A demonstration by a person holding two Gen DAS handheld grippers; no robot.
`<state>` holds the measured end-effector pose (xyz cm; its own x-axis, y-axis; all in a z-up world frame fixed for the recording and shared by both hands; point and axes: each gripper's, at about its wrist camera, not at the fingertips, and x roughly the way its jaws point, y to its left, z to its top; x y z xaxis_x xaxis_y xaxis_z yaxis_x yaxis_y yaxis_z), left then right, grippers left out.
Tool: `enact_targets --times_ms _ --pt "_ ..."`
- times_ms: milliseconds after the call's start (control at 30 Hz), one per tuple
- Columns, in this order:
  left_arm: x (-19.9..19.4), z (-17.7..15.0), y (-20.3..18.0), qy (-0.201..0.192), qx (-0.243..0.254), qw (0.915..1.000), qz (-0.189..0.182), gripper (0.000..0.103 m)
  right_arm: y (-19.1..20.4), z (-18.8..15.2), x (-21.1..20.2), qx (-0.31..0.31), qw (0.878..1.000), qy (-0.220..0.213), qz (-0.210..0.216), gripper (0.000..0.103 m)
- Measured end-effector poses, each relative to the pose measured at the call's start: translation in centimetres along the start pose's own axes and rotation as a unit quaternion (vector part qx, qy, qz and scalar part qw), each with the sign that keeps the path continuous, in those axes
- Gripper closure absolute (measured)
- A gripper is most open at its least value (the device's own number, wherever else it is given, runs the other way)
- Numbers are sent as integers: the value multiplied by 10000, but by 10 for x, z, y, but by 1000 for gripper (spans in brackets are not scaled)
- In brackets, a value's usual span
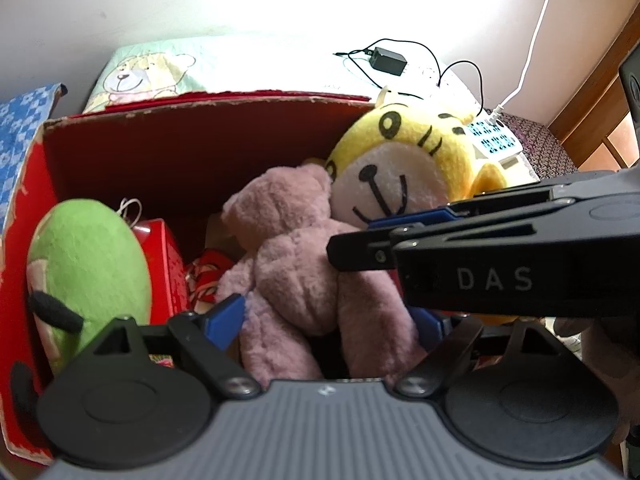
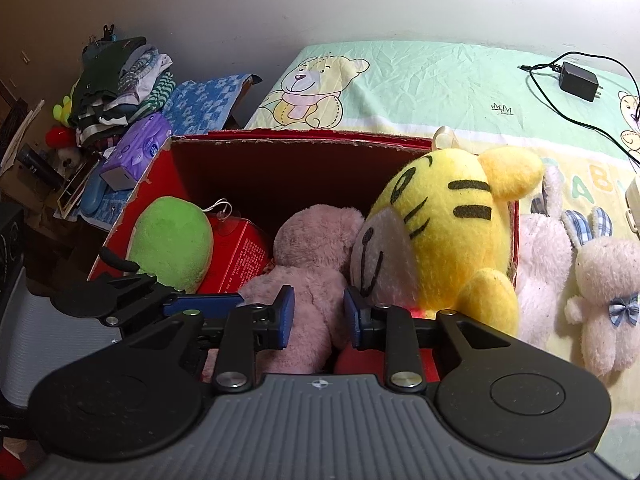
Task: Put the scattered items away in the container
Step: 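Open the right gripper to release the bear into the box, then withdraw the right gripper up out of the red box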
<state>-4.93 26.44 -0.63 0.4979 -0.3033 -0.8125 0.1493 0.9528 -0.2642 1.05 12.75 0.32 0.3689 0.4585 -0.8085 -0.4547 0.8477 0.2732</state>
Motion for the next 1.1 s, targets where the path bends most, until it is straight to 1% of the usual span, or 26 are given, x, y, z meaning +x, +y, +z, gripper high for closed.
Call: enact_targets --times_ms 200,367,533,733,1000,1100 --pt "0 -2 -3 52 -93 9998 160 11 -5 -8 -2 127 9997 -198 73 75" --pt "2 -5 -4 120 -239 9995 191 10 -6 -15 -4 126 9992 -380 75 75" --pt "1 -7 -14 72 -121 9993 333 9 -8 -20 -5 201 9984 -525 100 75" --pt "5 -10 -17 110 -139 9989 425 9 -10 -24 -5 339 9974 -617 137 75" --pt "13 -10 -14 249 -269 9988 326 7 -7 -30 -6 258 9973 -679 94 74" --pt "14 -10 -13 207 -257 9990 288 7 -9 -31 -6 305 9969 -710 122 74"
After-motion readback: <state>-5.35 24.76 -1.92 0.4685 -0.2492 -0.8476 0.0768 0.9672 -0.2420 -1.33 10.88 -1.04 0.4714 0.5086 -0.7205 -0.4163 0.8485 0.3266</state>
